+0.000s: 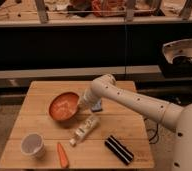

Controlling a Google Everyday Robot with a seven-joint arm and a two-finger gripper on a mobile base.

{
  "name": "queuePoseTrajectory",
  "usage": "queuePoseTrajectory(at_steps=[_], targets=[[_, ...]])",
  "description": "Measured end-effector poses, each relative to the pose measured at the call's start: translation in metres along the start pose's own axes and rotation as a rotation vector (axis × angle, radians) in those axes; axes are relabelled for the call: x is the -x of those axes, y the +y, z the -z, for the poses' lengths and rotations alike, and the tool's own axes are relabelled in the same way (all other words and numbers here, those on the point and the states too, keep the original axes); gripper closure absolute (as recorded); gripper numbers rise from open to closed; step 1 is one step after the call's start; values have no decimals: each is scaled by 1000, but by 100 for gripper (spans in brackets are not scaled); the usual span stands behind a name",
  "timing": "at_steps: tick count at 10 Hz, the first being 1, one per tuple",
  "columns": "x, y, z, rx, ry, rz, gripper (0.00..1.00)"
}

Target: Drag the ceramic bowl in a circle

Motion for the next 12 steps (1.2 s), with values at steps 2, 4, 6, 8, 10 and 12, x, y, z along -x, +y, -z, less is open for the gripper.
queuePoseTrajectory(at_steps=[2, 4, 6, 8, 10, 12], targets=[[22, 3, -10, -9, -8, -3, 100], [39, -10, -33, -11, -25, 11, 100], [46, -26, -46, -9, -36, 44, 100], [39, -49, -56, 6, -47, 109, 100], [18, -73, -63, 26, -68, 157, 100], [-14, -78, -63, 46, -83, 153, 100]])
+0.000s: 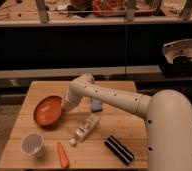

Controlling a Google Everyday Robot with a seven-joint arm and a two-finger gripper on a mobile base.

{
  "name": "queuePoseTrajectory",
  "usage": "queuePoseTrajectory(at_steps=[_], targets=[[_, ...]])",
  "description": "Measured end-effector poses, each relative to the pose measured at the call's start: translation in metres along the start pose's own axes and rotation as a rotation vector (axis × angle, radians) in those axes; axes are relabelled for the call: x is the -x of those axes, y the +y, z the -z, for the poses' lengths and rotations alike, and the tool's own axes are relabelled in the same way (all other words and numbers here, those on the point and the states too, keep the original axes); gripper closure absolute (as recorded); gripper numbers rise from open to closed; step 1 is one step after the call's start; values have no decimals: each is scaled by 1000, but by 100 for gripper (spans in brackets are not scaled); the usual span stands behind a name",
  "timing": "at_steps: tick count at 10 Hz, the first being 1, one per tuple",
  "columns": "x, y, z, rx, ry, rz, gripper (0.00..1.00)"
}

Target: Drag the ceramic bowl in a circle

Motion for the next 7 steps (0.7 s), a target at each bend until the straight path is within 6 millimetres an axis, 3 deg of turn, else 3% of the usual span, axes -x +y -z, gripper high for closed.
queuePoseTrajectory(at_steps=[3, 7], targets=[[-36, 6, 9, 27, -16, -15, 100], [-38, 50, 46, 20, 22, -73, 100]])
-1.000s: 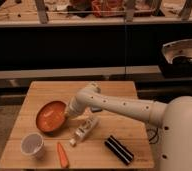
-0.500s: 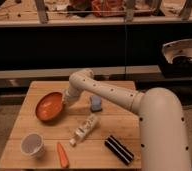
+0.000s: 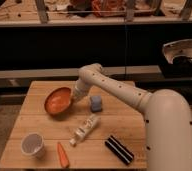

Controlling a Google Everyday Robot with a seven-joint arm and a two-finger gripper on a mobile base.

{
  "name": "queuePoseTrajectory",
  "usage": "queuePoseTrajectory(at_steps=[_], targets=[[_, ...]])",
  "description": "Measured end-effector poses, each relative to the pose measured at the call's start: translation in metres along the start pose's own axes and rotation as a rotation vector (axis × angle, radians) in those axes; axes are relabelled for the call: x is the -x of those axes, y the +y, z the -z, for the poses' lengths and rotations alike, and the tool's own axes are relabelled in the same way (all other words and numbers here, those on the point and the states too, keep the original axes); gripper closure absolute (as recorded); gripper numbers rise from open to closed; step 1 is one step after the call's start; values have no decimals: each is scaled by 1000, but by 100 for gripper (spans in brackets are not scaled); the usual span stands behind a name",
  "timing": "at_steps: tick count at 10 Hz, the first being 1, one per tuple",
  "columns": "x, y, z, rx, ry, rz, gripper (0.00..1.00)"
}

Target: Drag the ceramic bowl in a circle

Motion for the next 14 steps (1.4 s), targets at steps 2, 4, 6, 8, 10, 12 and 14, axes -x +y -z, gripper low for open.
queuePoseTrajectory(at_steps=[2, 4, 6, 8, 10, 12, 14], targets=[[21, 33, 15, -13, 23, -51, 100], [52, 46, 12, -23, 21, -78, 100], [80, 47, -8, -7, -3, -73, 100], [92, 22, -25, 13, -27, -25, 100], [97, -9, -45, 44, -50, 17, 100], [95, -44, -64, 85, -73, 76, 100], [76, -59, -67, 109, -86, 106, 100]])
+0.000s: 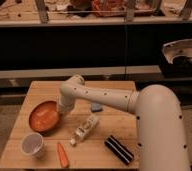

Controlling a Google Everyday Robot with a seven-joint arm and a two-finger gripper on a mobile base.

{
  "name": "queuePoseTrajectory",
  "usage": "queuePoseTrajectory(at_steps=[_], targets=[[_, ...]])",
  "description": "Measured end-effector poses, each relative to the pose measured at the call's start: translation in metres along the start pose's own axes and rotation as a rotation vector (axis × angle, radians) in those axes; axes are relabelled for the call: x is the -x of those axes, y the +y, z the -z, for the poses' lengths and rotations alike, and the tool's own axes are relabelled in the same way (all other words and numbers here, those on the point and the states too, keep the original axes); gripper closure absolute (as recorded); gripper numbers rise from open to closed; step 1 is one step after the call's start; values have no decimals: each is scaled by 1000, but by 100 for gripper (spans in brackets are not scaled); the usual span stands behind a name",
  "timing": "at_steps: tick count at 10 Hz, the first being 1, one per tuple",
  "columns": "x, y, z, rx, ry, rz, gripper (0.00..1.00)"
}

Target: Drag the ceramic bowl in a circle

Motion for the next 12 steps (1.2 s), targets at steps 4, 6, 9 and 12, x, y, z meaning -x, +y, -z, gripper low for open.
queuePoseTrajectory(at_steps=[4, 6, 9, 12], targets=[[-45, 24, 37, 7, 27, -23, 100], [-49, 57, 57, 1, 43, -67, 100], [-36, 110, 78, -3, 63, -137, 100], [-8, 121, 74, 5, 58, -132, 100]])
